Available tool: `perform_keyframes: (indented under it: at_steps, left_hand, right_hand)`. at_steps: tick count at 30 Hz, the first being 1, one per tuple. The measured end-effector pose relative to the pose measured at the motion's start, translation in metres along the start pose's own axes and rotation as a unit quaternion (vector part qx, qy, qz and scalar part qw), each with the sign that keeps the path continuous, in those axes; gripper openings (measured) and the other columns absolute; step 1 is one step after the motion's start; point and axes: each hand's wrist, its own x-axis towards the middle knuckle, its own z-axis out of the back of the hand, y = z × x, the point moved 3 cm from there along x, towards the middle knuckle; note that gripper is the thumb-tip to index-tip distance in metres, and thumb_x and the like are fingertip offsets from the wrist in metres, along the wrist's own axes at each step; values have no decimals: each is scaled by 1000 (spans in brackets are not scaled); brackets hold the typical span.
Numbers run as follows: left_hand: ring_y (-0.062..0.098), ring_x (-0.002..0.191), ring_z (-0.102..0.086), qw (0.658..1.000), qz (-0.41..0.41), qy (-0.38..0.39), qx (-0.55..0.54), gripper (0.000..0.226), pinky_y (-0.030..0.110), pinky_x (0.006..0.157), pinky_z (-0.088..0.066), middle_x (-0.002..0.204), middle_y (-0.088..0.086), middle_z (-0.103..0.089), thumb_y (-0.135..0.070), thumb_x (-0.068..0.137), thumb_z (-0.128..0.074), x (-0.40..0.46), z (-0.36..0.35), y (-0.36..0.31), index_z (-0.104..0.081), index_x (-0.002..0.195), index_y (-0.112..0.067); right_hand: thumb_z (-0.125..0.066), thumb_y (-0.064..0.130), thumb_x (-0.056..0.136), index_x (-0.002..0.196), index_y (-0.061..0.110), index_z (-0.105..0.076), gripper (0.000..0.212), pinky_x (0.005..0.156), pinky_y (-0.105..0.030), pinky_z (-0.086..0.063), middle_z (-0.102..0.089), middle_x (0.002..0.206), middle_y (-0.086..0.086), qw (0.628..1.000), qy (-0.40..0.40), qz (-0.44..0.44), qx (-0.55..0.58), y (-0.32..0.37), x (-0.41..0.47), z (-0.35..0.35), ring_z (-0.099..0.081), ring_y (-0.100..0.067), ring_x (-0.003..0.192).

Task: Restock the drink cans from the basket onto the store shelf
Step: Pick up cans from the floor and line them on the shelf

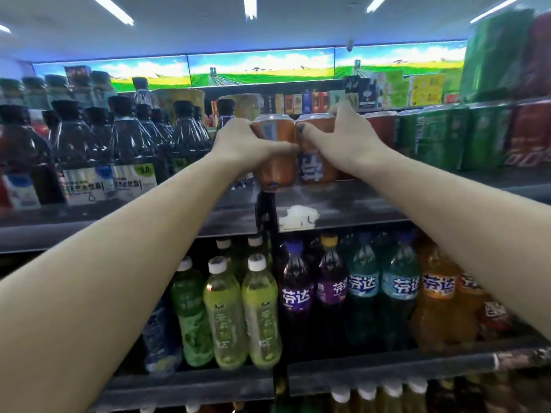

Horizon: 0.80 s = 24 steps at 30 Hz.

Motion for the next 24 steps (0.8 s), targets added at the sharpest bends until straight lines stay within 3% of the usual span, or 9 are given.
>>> perform_keyframes:
  at_steps: [3, 6, 9, 12, 14, 18, 21, 24]
  left_hand:
    - [15, 92, -74, 1000, -11, -13, 19, 71, 37, 87, -63, 100, -2, -77, -62, 58, -93, -1, -4, 5, -73, 109, -18]
    - [18, 97, -64, 995, -44, -49, 76, 86, 35, 85, -55, 110, 1, -64, -58, 68, -92, -12, -2, 1, -50, 127, -11]
    - [26, 104, -54, 976, -102, -75, 176, 88, 42, 89, -50, 120, 10, -51, -59, 76, -85, -31, 0, -4, -38, 131, -9]
    - [27, 95, -49, 949, -156, -66, 266, 56, 39, 80, -43, 110, 6, -44, -48, 90, -76, -41, -4, -5, -42, 116, -12]
    - [33, 93, -55, 943, -185, -43, 273, 31, 43, 80, -46, 103, 7, -52, -35, 94, -71, -39, -6, -5, -46, 96, -16]
    - [39, 92, -60, 929, -202, -36, 307, 17, 42, 75, -45, 97, 13, -63, -22, 96, -64, -20, -13, -11, -52, 88, -13]
    - [42, 96, -61, 920, -184, -28, 344, 12, 44, 75, -46, 106, 17, -62, -15, 96, -60, -5, -22, -9, -49, 94, -13]
    - [46, 107, -60, 916, -165, 20, 365, 15, 50, 85, -51, 116, 20, -60, -17, 97, -60, 13, -31, 3, -53, 107, -10]
  right_hand:
    - [-65, 50, 94, 143, 7, -44, 69, 87, -35, -46, -56, 128, -11, 999, 30, 13, -35, 1, 2, -1, -58, -29, 114]
    - [-74, 42, 88, 148, 9, -35, 79, 92, -41, -48, -43, 143, -18, 995, 36, 5, -90, -1, -9, -1, -54, -37, 120]
    - [-75, 24, 86, 129, 9, -42, 56, 78, -39, -45, -54, 116, -10, 997, -23, 34, -67, -5, -27, 3, -57, -31, 101]
    - [-69, 12, 87, 103, 12, -55, 22, 72, -34, -43, -59, 87, 1, 995, 1, 73, -62, -5, -34, 2, -60, -23, 86]
    - [-66, 10, 87, 99, 12, -62, 13, 74, -33, -45, -64, 89, 0, 994, 30, 80, -73, -2, -29, 2, -61, -23, 90]
    - [-64, 12, 91, 117, 12, -66, 26, 82, -27, -40, -64, 108, -3, 987, 109, 79, -92, 3, -12, -7, -56, -21, 101]
    - [-62, 11, 90, 121, 10, -66, 31, 86, -29, -46, -66, 120, -8, 981, 140, 67, -119, 4, 1, -19, -59, -26, 107]
    - [-57, 9, 91, 123, 4, -63, 33, 90, -33, -50, -65, 124, -15, 974, 163, 48, -149, 4, 11, -31, -60, -32, 113]
